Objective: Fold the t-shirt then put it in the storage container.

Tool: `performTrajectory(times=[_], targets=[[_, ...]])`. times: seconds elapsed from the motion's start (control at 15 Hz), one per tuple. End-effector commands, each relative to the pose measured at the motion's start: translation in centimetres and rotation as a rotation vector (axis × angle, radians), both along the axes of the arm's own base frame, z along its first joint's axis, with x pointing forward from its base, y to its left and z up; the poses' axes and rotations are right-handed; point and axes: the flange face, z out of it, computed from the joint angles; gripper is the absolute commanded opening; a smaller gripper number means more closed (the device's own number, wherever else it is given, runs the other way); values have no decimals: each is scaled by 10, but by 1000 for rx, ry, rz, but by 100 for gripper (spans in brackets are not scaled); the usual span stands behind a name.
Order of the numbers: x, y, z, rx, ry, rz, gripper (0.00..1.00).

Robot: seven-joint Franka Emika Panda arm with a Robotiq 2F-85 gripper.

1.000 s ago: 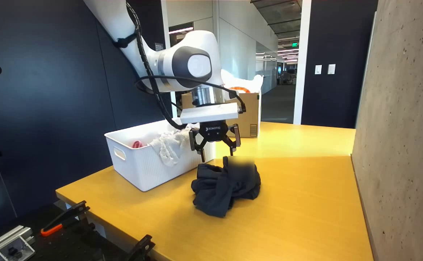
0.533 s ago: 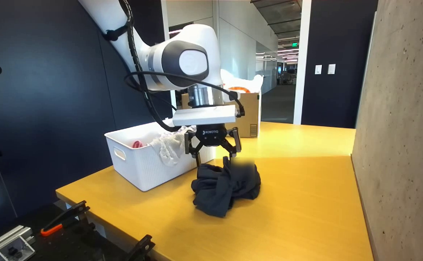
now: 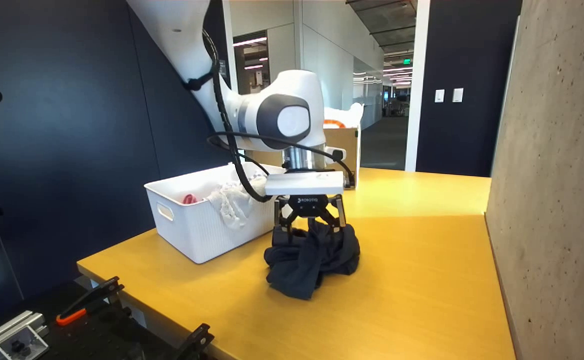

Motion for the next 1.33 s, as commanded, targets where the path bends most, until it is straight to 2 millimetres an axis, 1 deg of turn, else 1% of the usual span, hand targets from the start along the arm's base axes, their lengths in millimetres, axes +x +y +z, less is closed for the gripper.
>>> performTrajectory(times=[0.0,0.13,0.2,0.27,0.33,0.67,0.73,0.93,1.0,1.13,1.27], targets=[[36,6,-38,22,19,33,100],[42,10,-52,30,29,33,100],[44,8,-58,32,35,37,100],[44,8,-62,37,38,34,75],[45,7,-63,41,42,35,74],[50,4,-60,50,54,36,38],[51,5,-58,52,53,37,30],[54,6,-54,54,50,41,10],[54,7,-54,56,49,42,7],[52,11,-44,52,38,44,6],[47,16,-23,39,11,43,7]])
